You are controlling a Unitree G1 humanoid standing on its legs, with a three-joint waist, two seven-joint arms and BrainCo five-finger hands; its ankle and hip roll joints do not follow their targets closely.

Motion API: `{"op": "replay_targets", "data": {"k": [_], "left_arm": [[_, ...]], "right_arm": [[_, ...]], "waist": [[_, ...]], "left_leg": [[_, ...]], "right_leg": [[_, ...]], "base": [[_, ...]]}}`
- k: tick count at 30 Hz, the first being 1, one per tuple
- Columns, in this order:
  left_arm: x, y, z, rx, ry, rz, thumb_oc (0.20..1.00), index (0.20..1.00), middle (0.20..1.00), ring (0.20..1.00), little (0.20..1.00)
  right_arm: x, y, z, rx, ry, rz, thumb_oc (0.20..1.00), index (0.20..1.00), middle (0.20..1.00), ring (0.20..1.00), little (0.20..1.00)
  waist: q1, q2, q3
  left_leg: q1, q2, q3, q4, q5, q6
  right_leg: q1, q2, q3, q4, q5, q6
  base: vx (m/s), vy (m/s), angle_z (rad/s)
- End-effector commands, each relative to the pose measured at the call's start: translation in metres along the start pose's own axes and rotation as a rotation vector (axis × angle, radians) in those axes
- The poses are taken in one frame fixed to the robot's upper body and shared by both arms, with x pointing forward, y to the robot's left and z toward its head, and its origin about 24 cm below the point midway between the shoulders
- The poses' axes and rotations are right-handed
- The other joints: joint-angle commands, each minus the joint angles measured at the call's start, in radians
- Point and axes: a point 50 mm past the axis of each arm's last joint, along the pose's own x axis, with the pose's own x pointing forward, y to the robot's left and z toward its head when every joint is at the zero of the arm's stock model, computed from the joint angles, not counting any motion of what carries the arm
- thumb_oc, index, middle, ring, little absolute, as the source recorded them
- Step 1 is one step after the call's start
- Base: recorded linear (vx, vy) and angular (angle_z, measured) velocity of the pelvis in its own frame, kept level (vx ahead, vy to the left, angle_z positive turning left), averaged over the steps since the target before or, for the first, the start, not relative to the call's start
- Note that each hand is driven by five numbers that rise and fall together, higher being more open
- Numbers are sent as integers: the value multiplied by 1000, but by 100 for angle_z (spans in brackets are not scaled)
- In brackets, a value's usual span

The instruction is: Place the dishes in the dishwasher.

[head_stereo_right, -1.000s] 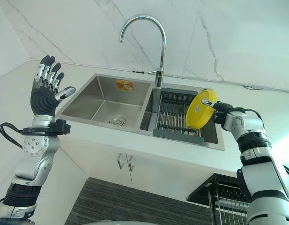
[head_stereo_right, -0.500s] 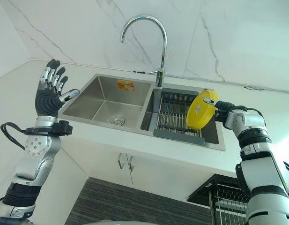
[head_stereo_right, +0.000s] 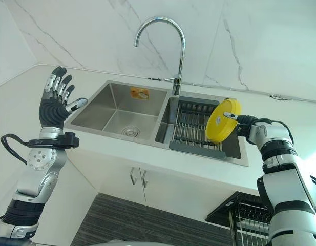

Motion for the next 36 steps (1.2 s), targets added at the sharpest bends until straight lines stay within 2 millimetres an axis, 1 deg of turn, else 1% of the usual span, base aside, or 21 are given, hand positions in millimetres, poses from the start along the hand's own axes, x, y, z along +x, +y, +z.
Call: {"op": "replay_targets", "data": {"k": [1, 6, 10, 11, 12, 13, 19, 22, 25, 26, 29, 31, 32, 36], "left_arm": [[17, -8, 20, 27, -96, -62, 1000, 1000, 1000, 1000, 1000], [17, -9, 19, 25, -89, -60, 1000, 1000, 1000, 1000, 1000], [17, -9, 18, 25, -82, -61, 1000, 1000, 1000, 1000, 1000], [17, -10, 18, 25, -80, -60, 1000, 1000, 1000, 1000, 1000], [16, -10, 17, 25, -78, -59, 1000, 1000, 1000, 1000, 1000], [16, -10, 17, 25, -76, -59, 1000, 1000, 1000, 1000, 1000], [12, -10, 11, 23, -53, -60, 1000, 1000, 1000, 1000, 1000], [10, -9, 10, 22, -47, -58, 1000, 1000, 1000, 1000, 1000], [9, -10, 7, 24, -40, -59, 1000, 1000, 1000, 1000, 1000], [9, -10, 7, 23, -38, -61, 1000, 1000, 1000, 1000, 1000], [8, -10, 6, 19, -34, -64, 1000, 1000, 1000, 1000, 1000], [8, -9, 7, 14, -32, -64, 1000, 1000, 1000, 1000, 1000], [7, -9, 7, 15, -32, -66, 1000, 1000, 1000, 1000, 1000], [7, -9, 6, 17, -27, -72, 1000, 1000, 1000, 1000, 1000]], "right_arm": [[-13, 18, 56, -65, -140, 14, 1000, 1000, 1000, 1000, 1000], [-12, 20, 56, -76, -117, -6, 1000, 1000, 1000, 1000, 1000], [-14, 20, 61, -84, -143, -31, 1000, 1000, 1000, 1000, 1000], [-14, 20, 62, -92, -152, -37, 940, 940, 940, 940, 940], [-15, 20, 65, -102, -168, -55, 376, 376, 376, 376, 376], [-15, 19, 67, -105, -178, -67, 200, 200, 200, 200, 200], [-20, 15, 78, -110, -240, -146, 200, 200, 200, 200, 200], [-21, 14, 81, -88, -265, -164, 200, 200, 200, 200, 200], [-20, 16, 79, -54, -260, -158, 200, 200, 200, 200, 200], [-19, 17, 76, -36, -250, -148, 200, 200, 200, 200, 200], [-17, 21, 71, 52, -240, -103, 200, 200, 200, 200, 200], [-15, 20, 68, 60, -255, -96, 200, 200, 200, 200, 200], [-14, 23, 65, 70, -255, -61, 200, 200, 200, 200, 200], [-13, 26, 59, 44, -261, -11, 200, 200, 200, 200, 200]], "waist": [[24, -66, -21], [29, -65, -22], [33, -64, -23], [34, -64, -24], [35, -64, -24], [36, -64, -25], [45, -61, -27], [46, -59, -27], [46, -59, -28], [46, -59, -28], [44, -57, -27], [43, -55, -25], [42, -56, -25], [38, -58, -25]], "left_leg": [[-44, -10, 36, -18, 34, 1], [-44, -12, 35, -18, 33, 1], [-44, -11, 33, -18, 33, 1], [-44, -11, 33, -18, 33, 1], [-44, -11, 33, -18, 33, 1], [-44, -12, 32, -18, 33, 1], [-46, -14, 24, -18, 31, 3], [-44, -15, 24, -18, 30, 5], [-44, -16, 23, -18, 30, 6], [-43, -17, 24, -18, 28, 7], [-42, -17, 26, -18, 28, 7], [-41, -17, 26, -18, 25, 8], [-42, -17, 27, -18, 24, 8], [-43, -15, 28, -18, 24, 9]], "right_leg": [[62, -36, 23, 0, -98, 37], [64, -36, 21, 0, -98, 36], [63, -36, 20, 0, -98, 37], [64, -36, 20, 0, -98, 37], [64, -36, 19, 0, -98, 37], [64, -36, 19, 0, -98, 37], [65, -37, 18, 0, -97, 38], [67, -37, 17, 0, -96, 38], [67, -37, 18, 0, -96, 39], [68, -37, 17, 0, -97, 39], [68, -36, 19, 0, -97, 38], [68, -36, 21, 0, -98, 38], [67, -36, 23, 0, -98, 38], [64, -34, 29, 0, -100, 38]], "base": [[0, 0, 0], [0, 0, 0], [0, 0, 0], [0, 0, 0], [0, 0, 0], [0, 0, 0], [-1, 6, 2], [-4, 12, 13], [-2, 5, 2], [0, 0, 0], [0, 0, 0], [0, 0, 0], [0, 0, 0], [0, 0, 0]]}}
